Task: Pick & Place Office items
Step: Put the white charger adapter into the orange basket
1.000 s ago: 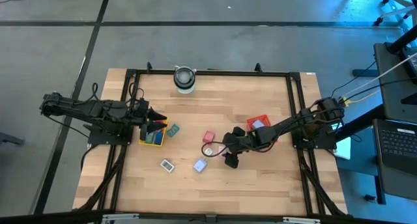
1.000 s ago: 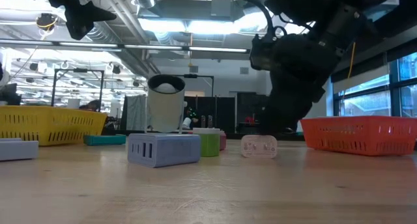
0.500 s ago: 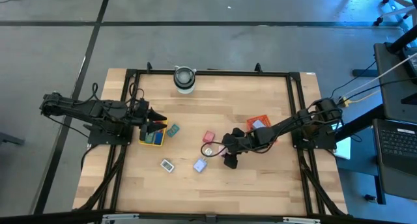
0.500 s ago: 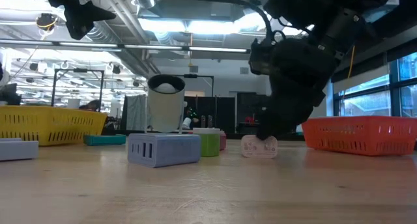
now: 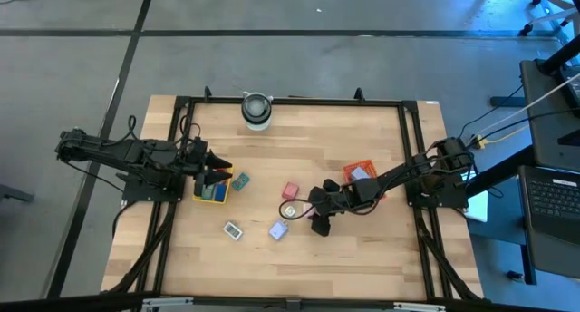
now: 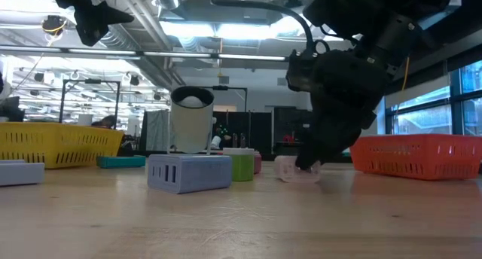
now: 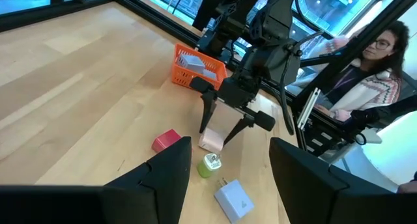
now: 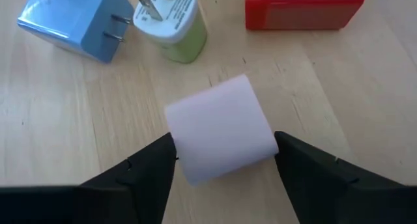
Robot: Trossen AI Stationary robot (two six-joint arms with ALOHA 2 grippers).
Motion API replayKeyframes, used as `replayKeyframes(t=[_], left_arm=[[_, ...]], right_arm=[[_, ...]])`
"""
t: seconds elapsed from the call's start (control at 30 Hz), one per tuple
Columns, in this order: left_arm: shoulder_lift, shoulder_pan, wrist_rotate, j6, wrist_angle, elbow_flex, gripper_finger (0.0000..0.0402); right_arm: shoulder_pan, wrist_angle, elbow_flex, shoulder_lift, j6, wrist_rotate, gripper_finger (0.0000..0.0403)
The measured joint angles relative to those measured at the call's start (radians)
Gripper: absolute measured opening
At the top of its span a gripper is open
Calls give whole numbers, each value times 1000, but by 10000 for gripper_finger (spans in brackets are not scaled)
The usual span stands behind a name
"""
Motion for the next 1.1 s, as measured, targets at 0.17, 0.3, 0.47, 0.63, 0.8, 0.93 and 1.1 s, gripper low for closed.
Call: replayKeyframes(t=[0.17,0.3,0.47,0.63,0.8,0.93,1.1], left_arm=[[0,0,0,0,0,0,203],[0,0,0,0,0,0,203],[0,0,0,0,0,0,203],[0,0,0,0,0,0,203],[0,0,-9,5,28,0,203],[-15,0,-19,100,63,12,203],[-49,0,-60,199,70,43,203]], right_arm=[[0,3,0,0,0,-9,227],[0,4,1,0,0,-14,223],[0,3,1,0,0,-15,223],[0,3,1,0,-1,-17,221],[-6,4,0,-8,-1,-30,221],[-26,11,0,-48,-23,-33,220],[-65,13,0,-134,-83,-32,220]])
